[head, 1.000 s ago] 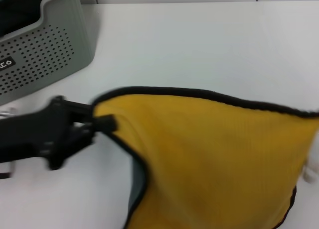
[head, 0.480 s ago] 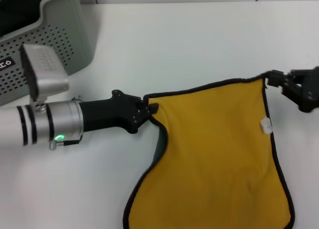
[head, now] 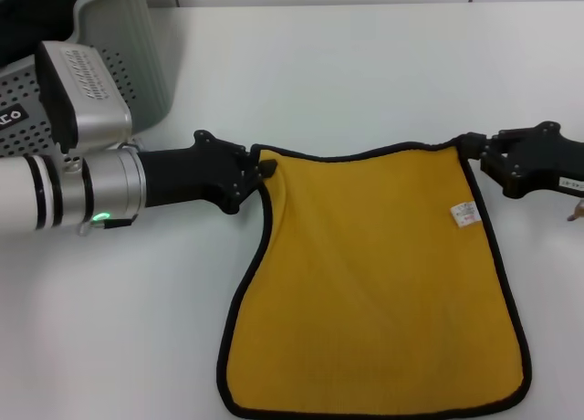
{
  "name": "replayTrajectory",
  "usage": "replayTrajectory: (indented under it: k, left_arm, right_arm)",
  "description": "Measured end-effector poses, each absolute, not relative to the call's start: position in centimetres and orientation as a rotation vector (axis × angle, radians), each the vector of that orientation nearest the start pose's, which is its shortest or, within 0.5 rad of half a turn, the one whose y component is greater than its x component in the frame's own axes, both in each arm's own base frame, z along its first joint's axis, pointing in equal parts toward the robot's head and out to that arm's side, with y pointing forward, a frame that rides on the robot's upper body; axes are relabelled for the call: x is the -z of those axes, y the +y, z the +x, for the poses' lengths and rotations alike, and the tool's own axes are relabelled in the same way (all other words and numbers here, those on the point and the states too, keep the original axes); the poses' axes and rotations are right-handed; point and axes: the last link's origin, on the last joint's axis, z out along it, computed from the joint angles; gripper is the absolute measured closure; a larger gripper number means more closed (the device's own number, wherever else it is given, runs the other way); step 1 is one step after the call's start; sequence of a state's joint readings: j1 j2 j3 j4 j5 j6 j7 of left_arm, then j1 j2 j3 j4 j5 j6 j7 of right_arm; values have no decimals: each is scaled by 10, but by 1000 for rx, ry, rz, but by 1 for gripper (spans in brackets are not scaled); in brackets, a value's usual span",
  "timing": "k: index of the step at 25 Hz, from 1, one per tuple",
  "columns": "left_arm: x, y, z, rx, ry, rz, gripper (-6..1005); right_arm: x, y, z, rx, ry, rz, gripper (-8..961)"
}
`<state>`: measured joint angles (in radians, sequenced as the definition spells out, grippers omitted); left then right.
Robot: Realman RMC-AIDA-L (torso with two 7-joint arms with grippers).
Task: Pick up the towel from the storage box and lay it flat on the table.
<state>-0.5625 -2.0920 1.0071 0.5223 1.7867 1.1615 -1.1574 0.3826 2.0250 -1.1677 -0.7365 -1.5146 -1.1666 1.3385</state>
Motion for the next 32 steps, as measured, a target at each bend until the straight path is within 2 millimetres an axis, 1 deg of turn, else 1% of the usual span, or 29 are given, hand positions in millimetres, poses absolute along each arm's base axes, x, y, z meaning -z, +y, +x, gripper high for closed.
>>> replayTrajectory:
  k: [2, 8, 10, 16, 17, 21, 24, 25, 26, 28, 29, 30, 31, 32]
  left_arm:
    - [50, 360, -265, 359, -389, -2662, 970]
    - [48, 367, -274, 258, -401, -2623, 967]
    - [46, 370, -276, 242, -408, -2594, 944]
    - [45, 371, -282, 222, -426, -2564, 716]
    - [45, 371, -282, 221, -428, -2563, 694]
    - [43, 366, -288, 227, -451, -2549, 606]
    - [39, 361, -292, 252, -467, -2536, 541]
    - [37, 358, -293, 273, -472, -2533, 519]
    - [35, 355, -292, 308, -476, -2529, 497]
    - [29, 350, -288, 393, -468, -2524, 436]
    - [25, 345, -285, 459, -457, -2522, 396]
    - [17, 336, -278, 586, -416, -2516, 357]
    - [17, 336, -278, 586, -416, -2516, 318]
    - [13, 329, -272, 670, -378, -2514, 278]
  right_arm:
    - [3, 349, 270, -625, 569, -2494, 930]
    - [2, 351, 271, -617, 574, -2479, 930]
    - [0, 353, 274, -604, 586, -2455, 929]
    - [-1, 359, 280, -581, 619, -2396, 929]
    - [0, 359, 281, -580, 621, -2394, 929]
    - [-1, 357, 280, -589, 619, -2404, 799]
    - [-7, 349, 277, -644, 572, -2417, 693]
    - [-13, 344, 274, -704, 514, -2411, 657]
    - [-13, 344, 274, -704, 514, -2411, 620]
    - [-18, 338, 270, -773, 447, -2397, 546]
    - [-22, 334, 267, -822, 398, -2385, 498]
    - [-25, 329, 265, -866, 354, -2377, 451]
    - [-27, 324, 263, -905, 310, -2370, 403]
    - [-30, 319, 259, -951, 264, -2366, 356]
